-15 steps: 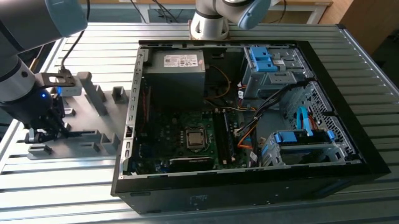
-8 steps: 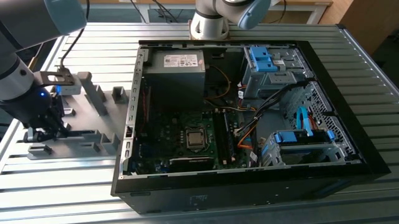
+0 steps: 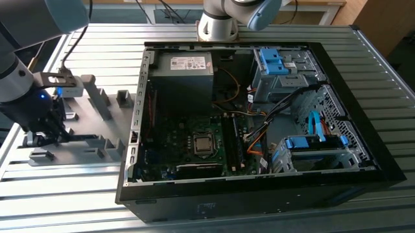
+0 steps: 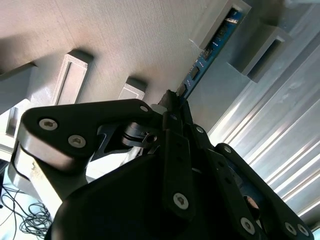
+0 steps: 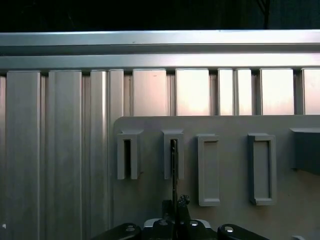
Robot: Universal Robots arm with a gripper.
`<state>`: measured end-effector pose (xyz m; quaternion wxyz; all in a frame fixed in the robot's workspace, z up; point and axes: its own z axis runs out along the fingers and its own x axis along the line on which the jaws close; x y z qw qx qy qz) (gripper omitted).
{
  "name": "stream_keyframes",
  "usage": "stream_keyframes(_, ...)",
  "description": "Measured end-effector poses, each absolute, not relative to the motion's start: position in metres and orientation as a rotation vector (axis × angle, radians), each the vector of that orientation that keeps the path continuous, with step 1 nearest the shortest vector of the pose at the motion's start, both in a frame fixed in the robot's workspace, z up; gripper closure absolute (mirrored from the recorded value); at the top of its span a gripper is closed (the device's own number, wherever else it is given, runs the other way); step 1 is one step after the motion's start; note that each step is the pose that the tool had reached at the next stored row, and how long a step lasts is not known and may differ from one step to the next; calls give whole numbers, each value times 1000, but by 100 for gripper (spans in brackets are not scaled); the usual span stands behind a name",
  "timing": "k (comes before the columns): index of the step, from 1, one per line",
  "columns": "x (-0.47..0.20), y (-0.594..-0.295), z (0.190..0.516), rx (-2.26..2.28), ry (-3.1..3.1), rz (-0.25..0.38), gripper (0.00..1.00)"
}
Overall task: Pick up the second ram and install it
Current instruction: 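Pick up the second ram and move it above second insertion slot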
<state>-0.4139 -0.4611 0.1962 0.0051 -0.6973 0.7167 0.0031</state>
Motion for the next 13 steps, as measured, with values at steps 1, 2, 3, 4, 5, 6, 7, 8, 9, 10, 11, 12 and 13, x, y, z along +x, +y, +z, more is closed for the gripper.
stream_keyframes(1,-414,-461,197,-2184,2245,10,86)
stream_keyframes(2,-414,-461,198,-2184,2244,10,86)
stream_keyframes(3,-414,-461,198,-2184,2244,10,86)
stream_keyframes(4,-414,-461,199,-2184,2244,10,86)
stream_keyframes(5,-414,-461,200,-2184,2244,10,86)
stream_keyframes(6,-414,-461,201,-2184,2244,10,86)
stream_keyframes(7,-414,-461,201,-2184,2244,10,86)
stream_keyframes(8,-414,-461,202,-2184,2244,10,86)
stream_keyframes(9,-414,-461,203,-2184,2244,10,86)
stream_keyframes(10,-414,-461,203,-2184,2244,10,86)
stream_keyframes(11,-414,-461,204,-2184,2245,10,86)
stream_keyframes(12,-414,-461,205,-2184,2244,10,86)
stream_keyframes(13,-414,-461,205,-2184,2244,10,86)
